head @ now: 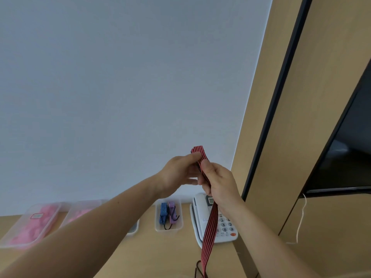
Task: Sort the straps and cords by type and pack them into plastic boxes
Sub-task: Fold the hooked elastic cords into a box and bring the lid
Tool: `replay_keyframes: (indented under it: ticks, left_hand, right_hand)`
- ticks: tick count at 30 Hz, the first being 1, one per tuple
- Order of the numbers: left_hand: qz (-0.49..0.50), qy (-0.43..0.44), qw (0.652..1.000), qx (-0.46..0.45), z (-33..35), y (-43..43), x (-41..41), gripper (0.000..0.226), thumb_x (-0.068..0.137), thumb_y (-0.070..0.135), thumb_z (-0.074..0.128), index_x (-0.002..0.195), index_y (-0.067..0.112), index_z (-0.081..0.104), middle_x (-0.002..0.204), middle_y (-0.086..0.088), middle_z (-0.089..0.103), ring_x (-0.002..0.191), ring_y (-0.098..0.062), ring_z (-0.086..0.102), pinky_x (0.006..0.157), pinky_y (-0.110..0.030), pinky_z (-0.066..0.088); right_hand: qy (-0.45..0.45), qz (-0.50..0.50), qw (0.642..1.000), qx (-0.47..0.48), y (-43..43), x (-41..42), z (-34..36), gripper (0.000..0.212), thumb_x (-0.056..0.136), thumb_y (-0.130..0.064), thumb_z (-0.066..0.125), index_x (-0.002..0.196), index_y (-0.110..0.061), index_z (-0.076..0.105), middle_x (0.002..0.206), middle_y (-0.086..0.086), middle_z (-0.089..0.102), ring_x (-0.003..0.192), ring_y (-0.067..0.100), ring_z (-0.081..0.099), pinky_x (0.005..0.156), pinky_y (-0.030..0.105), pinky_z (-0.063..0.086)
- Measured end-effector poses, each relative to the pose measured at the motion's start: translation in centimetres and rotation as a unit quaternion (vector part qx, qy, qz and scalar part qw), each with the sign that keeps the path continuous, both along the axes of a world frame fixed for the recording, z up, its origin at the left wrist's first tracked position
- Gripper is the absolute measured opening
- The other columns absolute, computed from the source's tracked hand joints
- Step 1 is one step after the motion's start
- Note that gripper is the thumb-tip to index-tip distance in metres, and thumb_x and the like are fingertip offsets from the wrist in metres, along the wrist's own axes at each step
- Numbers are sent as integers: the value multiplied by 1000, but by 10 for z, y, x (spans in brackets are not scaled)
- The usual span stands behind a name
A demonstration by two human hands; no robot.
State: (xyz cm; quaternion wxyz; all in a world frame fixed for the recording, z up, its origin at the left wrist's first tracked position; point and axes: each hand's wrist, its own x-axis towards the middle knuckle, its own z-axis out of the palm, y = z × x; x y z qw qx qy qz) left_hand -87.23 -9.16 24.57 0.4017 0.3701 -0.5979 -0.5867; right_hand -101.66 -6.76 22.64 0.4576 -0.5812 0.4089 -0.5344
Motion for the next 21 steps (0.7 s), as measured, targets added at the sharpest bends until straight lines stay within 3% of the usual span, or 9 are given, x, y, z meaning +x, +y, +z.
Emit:
replay_keyframes:
  ticks: [1,5,9,11,14,16,18,21]
  left_hand:
    - [-8,13,1000,-13,2,2,-1,42,102,34,46,99,-3,65,79,-18,66,81,-34,64,87,-41,52]
    - [60,30,995,-68,4,-1,-2,27,100,16,54,113,-5,65,109,-18,72,95,-26,69,86,-32,57]
    - [98,14,990,-103,3,-5,0,22,100,13,55,113,-2,64,107,-24,70,91,-31,68,85,-40,56]
    - [118,-22,984,-135,2,-7,1,19,99,14,57,112,3,65,105,-16,73,90,-26,68,85,-40,55]
    - [152,-80,965,-196,-3,-10,2,12,97,19,60,106,15,67,94,3,75,82,-10,68,74,-30,55]
    - [175,-131,943,-249,-6,-11,3,10,97,22,61,105,24,66,91,8,75,78,-9,70,70,-26,51]
    - [186,-200,907,-319,-12,-13,4,23,98,22,59,119,30,63,90,0,74,74,-18,70,70,-33,51]
    - [200,-292,808,-472,-15,-14,8,36,96,17,56,131,20,60,113,-2,71,92,-18,69,78,-36,56]
  right_hand:
    - [15,-7,1000,-2,0,1,-1,45,93,-48,53,75,-7,58,57,0,58,44,12,40,44,22,32]
    - [14,-21,999,42,0,-1,-6,40,97,-42,52,80,-8,62,58,2,63,42,12,48,41,21,36]
    - [6,-3,998,68,2,-2,-8,29,102,-28,50,98,-4,65,68,9,71,49,17,59,44,24,40]
    - [5,6,996,84,3,-3,-10,26,103,-25,48,101,-4,64,74,12,73,54,20,63,46,24,42]
    - [16,6,994,112,3,-4,-11,27,103,-25,46,99,-3,61,75,14,74,57,21,65,47,24,43]
    - [14,-9,994,112,2,-4,-11,32,103,-28,46,95,-2,61,72,13,73,57,21,64,48,25,43]
    - [20,-33,995,95,0,-5,-10,40,103,-36,44,89,-4,63,69,11,73,57,20,64,52,27,44]
    - [14,-41,997,69,-3,-3,-4,55,98,-55,41,82,-9,66,61,4,67,50,13,56,50,25,42]
